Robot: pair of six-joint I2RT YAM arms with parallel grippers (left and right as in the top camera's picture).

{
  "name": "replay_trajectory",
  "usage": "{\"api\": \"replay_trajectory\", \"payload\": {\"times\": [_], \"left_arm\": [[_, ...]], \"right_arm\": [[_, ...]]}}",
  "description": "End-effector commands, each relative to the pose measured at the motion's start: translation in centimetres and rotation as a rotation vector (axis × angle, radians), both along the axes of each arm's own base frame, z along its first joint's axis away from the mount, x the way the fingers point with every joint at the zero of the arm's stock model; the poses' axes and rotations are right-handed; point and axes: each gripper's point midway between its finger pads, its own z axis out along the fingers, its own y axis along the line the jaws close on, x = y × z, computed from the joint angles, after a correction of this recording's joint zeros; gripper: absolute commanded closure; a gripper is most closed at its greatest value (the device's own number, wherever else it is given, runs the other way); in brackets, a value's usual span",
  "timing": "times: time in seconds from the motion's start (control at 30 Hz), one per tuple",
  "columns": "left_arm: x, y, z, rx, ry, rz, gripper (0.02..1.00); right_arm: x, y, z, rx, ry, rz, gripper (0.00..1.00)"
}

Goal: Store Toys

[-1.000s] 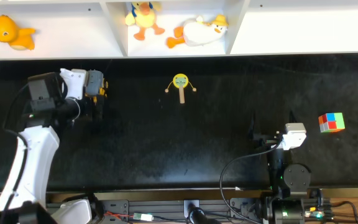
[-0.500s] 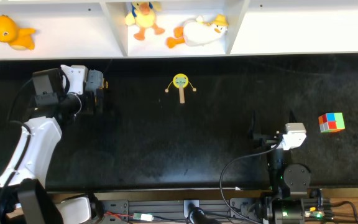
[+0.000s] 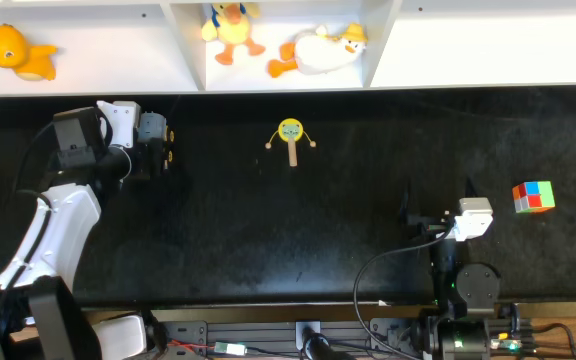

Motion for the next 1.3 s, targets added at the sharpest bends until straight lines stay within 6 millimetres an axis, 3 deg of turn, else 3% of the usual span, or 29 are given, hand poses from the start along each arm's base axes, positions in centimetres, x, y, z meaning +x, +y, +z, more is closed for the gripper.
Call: {"api": "replay_trajectory", "payload": {"times": [0.03,0.3,0.43,0.67,0.9,1.1,1.3], "left_arm": [[-0.2,0.0,-0.5,0.010,0.012,0.002,0.334],[-0.1,0.0,-0.4,0.011,0.008,0.002,0.555],[-0.1,0.0,-0.5,0.011,0.008,0.002,0.595],[0.0,0.0,0.1,0.013,-0.008,0.002,0.606],[-0.7,-0.1,3.7,0.027,-0.084,0.003,0.621],[-1.9,-0.2,4.9,0.033,-0.088,0.007,0.632],[-1.4,0.0,6.8,0.028,-0.156,0.030,0.625]], "right_arm": [[0.0,0.0,-0.3,0.004,-0.002,0.000,0.005],[0.0,0.0,-0.3,0.004,-0.002,0.000,0.007],[0.0,0.0,-0.3,0.004,-0.002,0.001,0.005],[0.0,0.0,-0.3,0.004,-0.002,0.001,0.005],[0.0,0.0,-0.3,0.004,-0.002,0.001,0.005],[0.0,0.0,-0.3,0.004,-0.002,0.001,0.005],[0.0,0.0,-0.3,0.004,-0.002,0.001,0.005]]}}
